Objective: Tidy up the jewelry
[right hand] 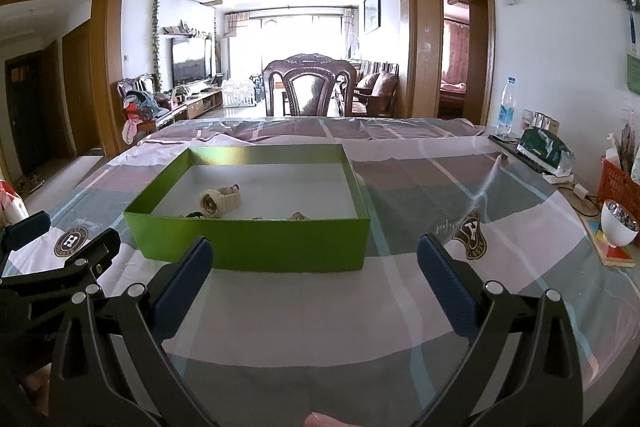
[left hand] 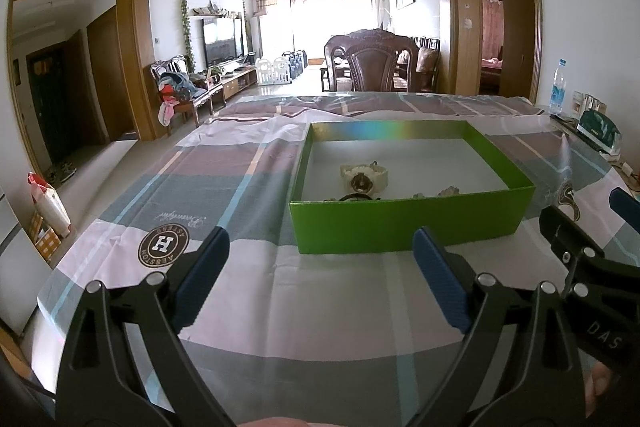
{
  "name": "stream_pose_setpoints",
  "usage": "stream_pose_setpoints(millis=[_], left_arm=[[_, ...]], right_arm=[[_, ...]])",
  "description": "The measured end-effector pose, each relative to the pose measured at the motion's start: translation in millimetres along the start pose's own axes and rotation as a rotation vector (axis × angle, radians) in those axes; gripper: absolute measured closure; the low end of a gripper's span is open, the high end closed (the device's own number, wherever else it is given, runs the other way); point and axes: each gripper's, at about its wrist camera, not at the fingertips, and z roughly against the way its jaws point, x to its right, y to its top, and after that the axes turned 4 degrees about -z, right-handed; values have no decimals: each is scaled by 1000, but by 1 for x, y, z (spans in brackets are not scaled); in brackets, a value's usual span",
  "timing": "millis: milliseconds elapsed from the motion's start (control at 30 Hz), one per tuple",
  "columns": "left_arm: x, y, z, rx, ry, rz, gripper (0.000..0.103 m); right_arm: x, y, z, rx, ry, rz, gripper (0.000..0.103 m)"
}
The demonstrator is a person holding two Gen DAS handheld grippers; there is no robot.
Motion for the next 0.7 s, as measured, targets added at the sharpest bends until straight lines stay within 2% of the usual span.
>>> stream_pose_setpoints(millis=[533,633,700], left_arm=[[-2,-2,-2,-13,-2,5,8],[-4,-7,-8,-43,-3,9,6],[-7,-12,-18,-101,-19,16,4]], right_arm=[[0,-1,-1,-7,1,0,3],[2,-5,-9,-55,21,-2,3],[4,-11,-21,-126,46,2,3]])
